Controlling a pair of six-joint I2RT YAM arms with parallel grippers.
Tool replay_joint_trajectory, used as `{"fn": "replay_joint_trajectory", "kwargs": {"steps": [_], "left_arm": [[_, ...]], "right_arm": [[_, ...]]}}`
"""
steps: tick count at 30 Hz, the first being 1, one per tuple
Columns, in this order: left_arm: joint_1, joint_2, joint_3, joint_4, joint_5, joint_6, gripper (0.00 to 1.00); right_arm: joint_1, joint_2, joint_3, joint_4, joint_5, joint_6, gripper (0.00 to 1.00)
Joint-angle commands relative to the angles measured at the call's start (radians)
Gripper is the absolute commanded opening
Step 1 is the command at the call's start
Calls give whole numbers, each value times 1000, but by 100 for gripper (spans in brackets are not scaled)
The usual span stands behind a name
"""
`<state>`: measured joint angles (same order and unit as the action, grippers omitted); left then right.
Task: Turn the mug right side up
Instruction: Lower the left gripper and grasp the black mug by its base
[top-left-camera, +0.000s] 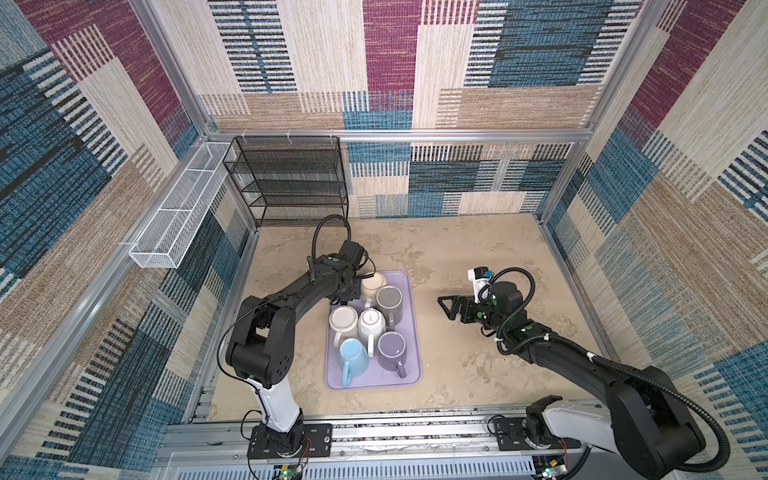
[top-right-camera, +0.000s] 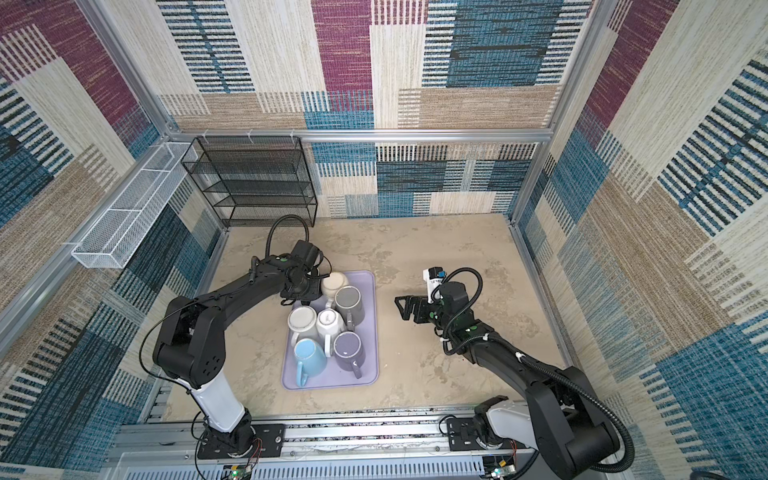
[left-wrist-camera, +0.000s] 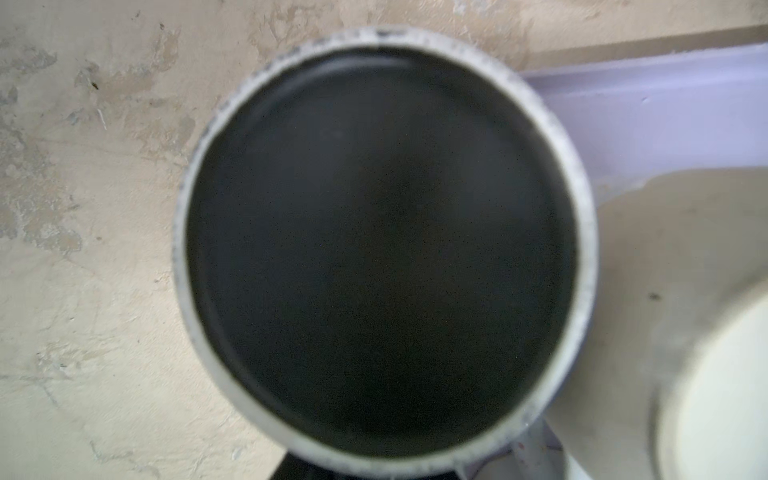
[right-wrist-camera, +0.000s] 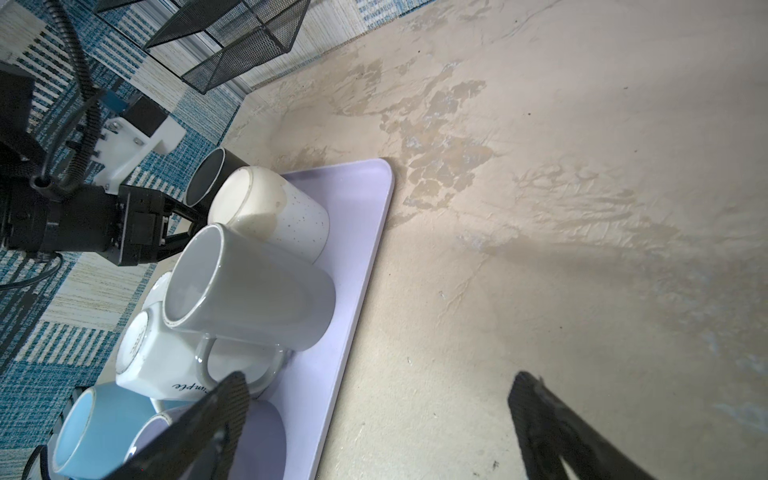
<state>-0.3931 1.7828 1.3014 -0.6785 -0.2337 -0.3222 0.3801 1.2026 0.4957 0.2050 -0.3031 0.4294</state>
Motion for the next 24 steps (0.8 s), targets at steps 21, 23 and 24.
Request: {"fn": "replay_joint_trajectory", "kwargs": {"steps": [21,23,24], "left_arm": [[1,-19,6,-18,-55,2,0],[1,-31,6,-16,-64,6,0],[2,-39,6,-14,-68,10,0]], "right_arm": [[2,-50,-26,16,30,12,100],[2,-49,-28,27,29,12,100],[3,-47,-27,30,30,13,100]]}}
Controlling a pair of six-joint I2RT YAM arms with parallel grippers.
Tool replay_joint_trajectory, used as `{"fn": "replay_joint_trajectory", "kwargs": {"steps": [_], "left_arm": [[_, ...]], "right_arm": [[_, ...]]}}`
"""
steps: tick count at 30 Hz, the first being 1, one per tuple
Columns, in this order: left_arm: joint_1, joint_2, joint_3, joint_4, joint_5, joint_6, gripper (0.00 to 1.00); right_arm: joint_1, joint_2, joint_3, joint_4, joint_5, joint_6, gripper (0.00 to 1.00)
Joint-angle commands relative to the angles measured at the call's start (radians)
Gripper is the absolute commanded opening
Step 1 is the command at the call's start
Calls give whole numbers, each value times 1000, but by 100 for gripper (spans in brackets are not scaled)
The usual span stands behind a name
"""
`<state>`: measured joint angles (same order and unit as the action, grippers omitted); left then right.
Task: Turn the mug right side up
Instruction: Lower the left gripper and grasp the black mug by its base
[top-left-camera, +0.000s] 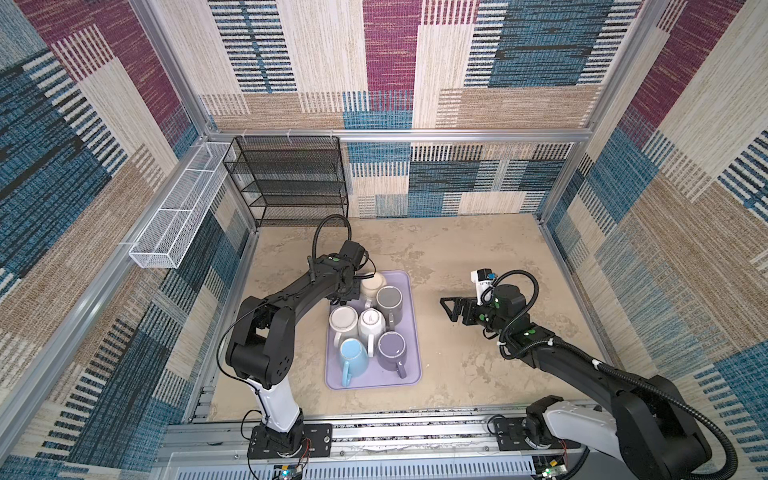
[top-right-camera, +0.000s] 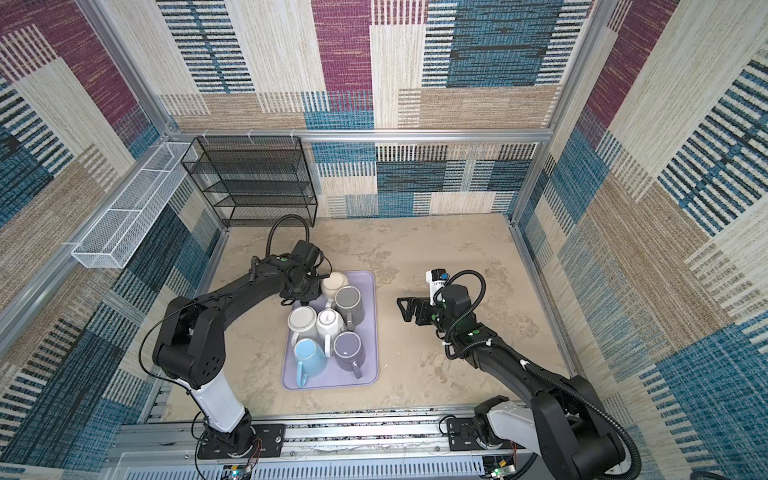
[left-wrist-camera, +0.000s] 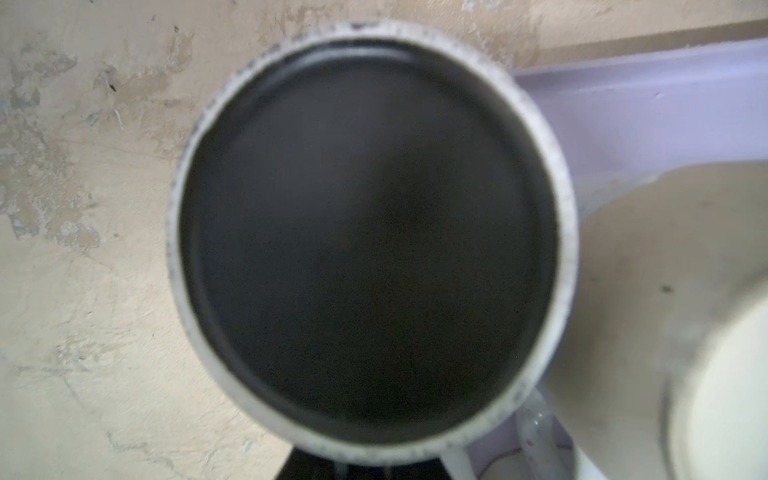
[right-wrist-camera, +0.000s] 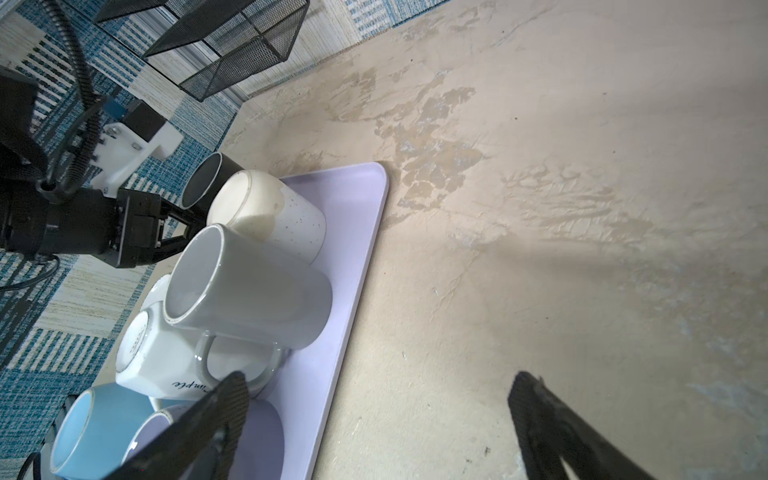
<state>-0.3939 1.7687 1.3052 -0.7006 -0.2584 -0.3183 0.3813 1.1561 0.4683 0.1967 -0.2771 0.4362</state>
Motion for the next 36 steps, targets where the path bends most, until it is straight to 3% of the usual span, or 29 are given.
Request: {"fn": "replay_joint_trajectory", "kwargs": {"steps": [1,24,36], "left_arm": [[1,-31,3,11,-45,8,0],[8,-265,-145,183,19,63,0],[45,-441,-211,250,174,105,0]], "right_arm": [[1,2,3,38,6,6,100],[1,-8,-23,89,-29,25,100],[1,-34,-10,52,-32,1,100]]}}
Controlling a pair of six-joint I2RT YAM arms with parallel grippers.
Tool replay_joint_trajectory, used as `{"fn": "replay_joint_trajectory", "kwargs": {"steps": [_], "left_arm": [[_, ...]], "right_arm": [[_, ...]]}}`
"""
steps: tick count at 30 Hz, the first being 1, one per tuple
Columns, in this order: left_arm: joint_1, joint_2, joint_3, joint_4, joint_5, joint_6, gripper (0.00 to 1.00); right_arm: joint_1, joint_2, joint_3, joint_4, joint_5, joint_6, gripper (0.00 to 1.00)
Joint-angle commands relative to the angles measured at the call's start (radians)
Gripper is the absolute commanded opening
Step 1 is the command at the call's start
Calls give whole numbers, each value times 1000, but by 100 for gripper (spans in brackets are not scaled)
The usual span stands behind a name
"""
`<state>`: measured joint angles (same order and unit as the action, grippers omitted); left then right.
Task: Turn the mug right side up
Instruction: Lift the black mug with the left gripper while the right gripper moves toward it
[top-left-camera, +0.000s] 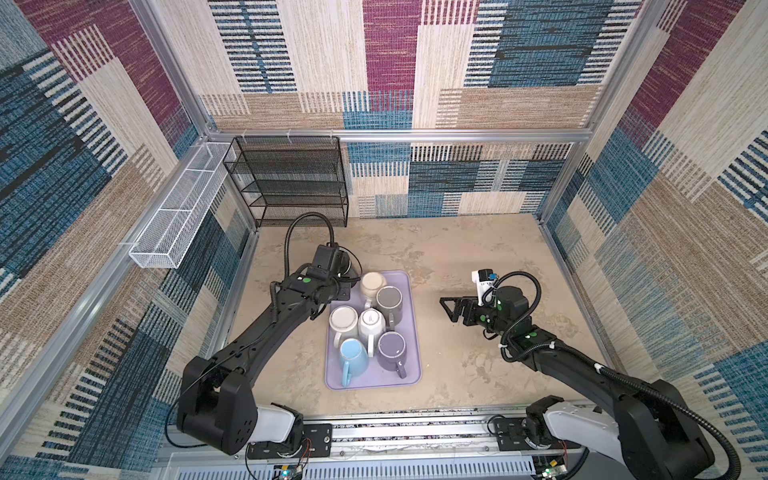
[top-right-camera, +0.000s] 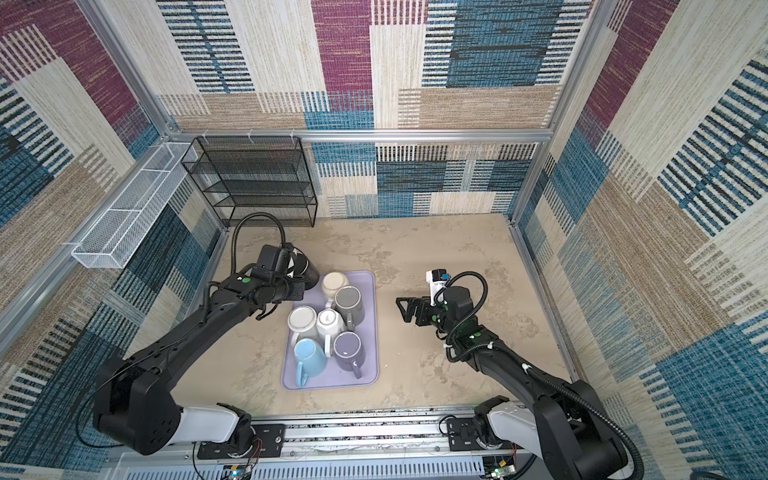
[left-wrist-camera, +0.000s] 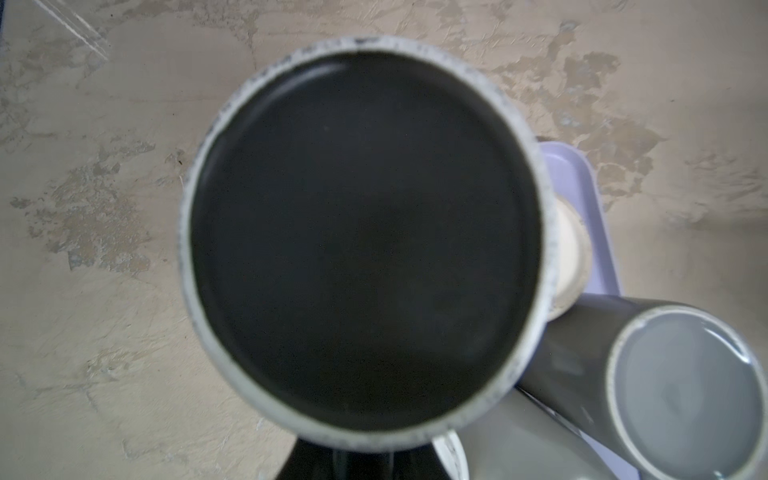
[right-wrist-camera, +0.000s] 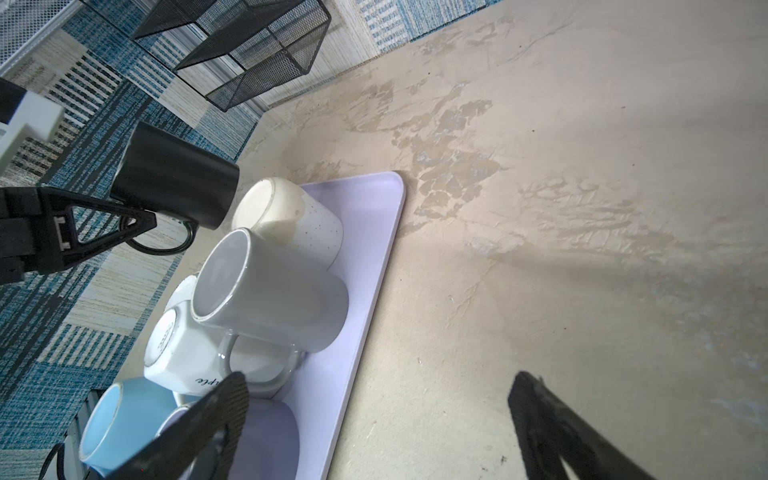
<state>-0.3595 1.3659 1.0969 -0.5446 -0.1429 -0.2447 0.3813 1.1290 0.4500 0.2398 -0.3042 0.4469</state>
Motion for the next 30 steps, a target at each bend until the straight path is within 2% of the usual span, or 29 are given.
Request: {"fn": "replay_joint_trajectory", "kwargs": {"steps": [1,5,8,13,22,30], "left_arm": [[17,-51,-5,94,76,34,0],[37,-90,-8,111,158,29,0],[44,-119,-16,141,239,24,0],[48,-146,-32,204,379,-7,0],[51,-193,-54,329,529,-89,0],[51,-209,-92,490,675,-169,0]], "right_arm": [[1,-6,10,9,-5,-11,100],[2,3,22,18,-31,-14,100],[1,10,21,69,-116,-3,100],[1,37,24,190,-247,72,100],[2,51,59,366,-387,170,100],[1,87,143,432,-448,203,100]]}}
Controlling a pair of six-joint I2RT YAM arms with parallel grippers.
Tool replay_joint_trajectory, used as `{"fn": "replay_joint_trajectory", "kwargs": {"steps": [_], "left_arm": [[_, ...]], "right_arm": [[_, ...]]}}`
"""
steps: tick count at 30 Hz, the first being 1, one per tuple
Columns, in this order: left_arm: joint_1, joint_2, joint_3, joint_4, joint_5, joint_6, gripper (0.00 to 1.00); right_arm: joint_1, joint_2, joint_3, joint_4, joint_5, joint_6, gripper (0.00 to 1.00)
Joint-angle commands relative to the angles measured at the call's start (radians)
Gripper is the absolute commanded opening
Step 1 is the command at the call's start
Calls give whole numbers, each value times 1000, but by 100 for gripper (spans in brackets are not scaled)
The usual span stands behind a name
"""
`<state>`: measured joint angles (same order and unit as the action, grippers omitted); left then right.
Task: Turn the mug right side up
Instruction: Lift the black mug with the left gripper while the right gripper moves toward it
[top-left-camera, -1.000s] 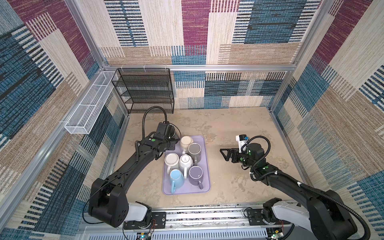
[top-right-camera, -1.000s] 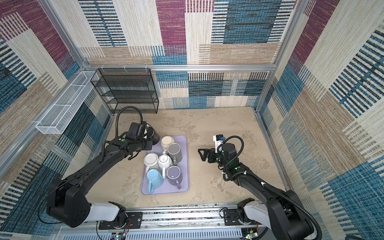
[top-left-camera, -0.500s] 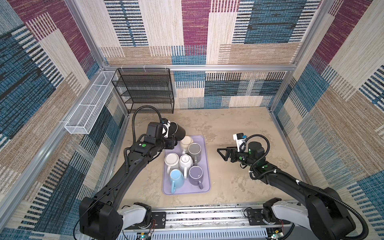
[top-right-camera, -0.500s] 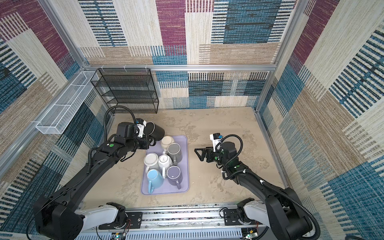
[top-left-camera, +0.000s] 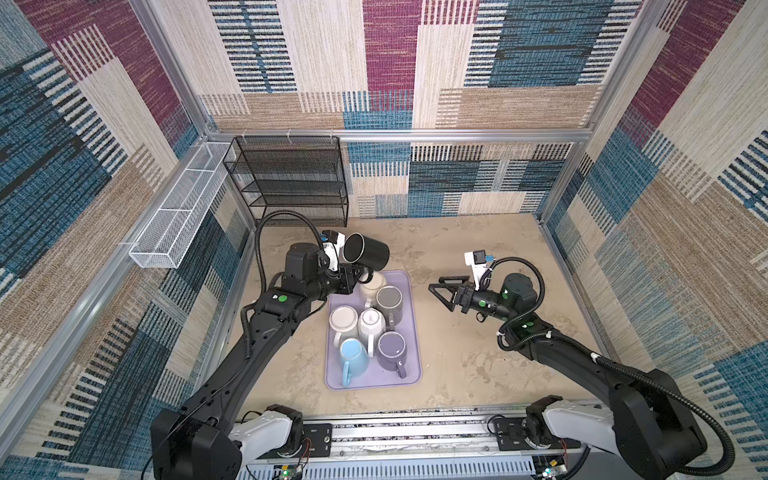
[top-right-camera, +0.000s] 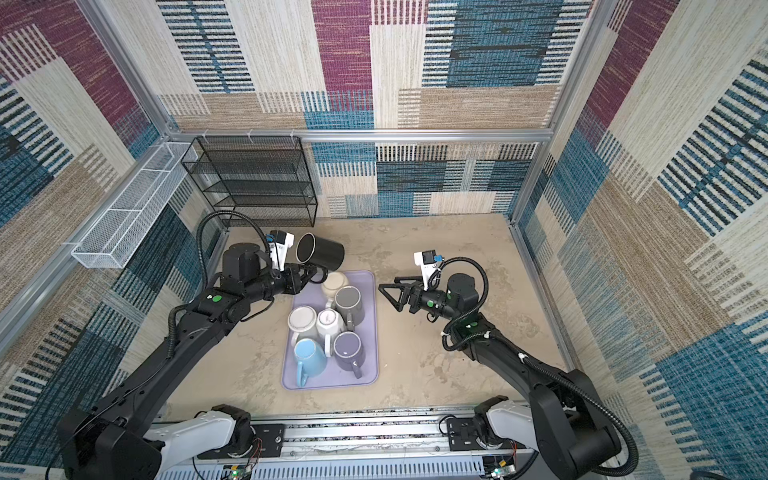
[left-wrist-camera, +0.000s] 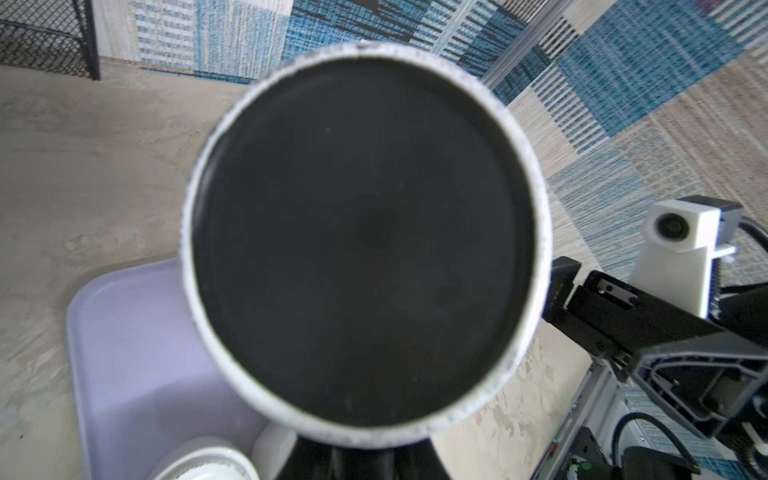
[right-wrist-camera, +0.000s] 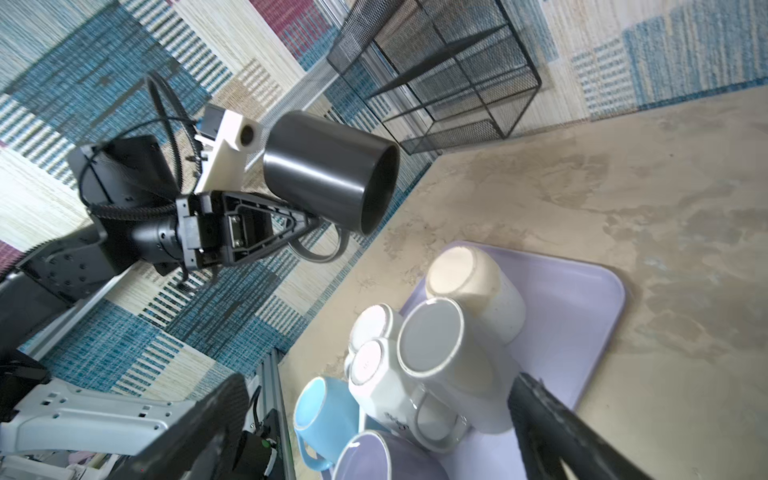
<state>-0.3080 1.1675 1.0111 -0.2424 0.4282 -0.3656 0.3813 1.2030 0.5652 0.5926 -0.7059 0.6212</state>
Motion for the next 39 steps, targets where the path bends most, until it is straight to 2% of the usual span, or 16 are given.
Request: {"fn": "replay_joint_trajectory", "kwargs": {"steps": [1,6,12,18,31,39], "left_arm": [[0,-10,-7,206,120,-57,0],[0,-6,-16,303,218,-103,0],[0,-8,-45,451,271,-158,0],[-2,-6,-94,646,341,-220,0],[-21,-32,-230,998,349,-319,0],[-36,-13,-329,1201,339,-398,0]], "right_arm": [[1,21,38,88,-51,31,100],[1,71,95,128,-81,55,100],[23,161,127,301,-113,166,96],[64,223,174,384,-115,204,95],[143,312,179,637,-68,326,92],[178,326,174,670,-36,317,90]]}}
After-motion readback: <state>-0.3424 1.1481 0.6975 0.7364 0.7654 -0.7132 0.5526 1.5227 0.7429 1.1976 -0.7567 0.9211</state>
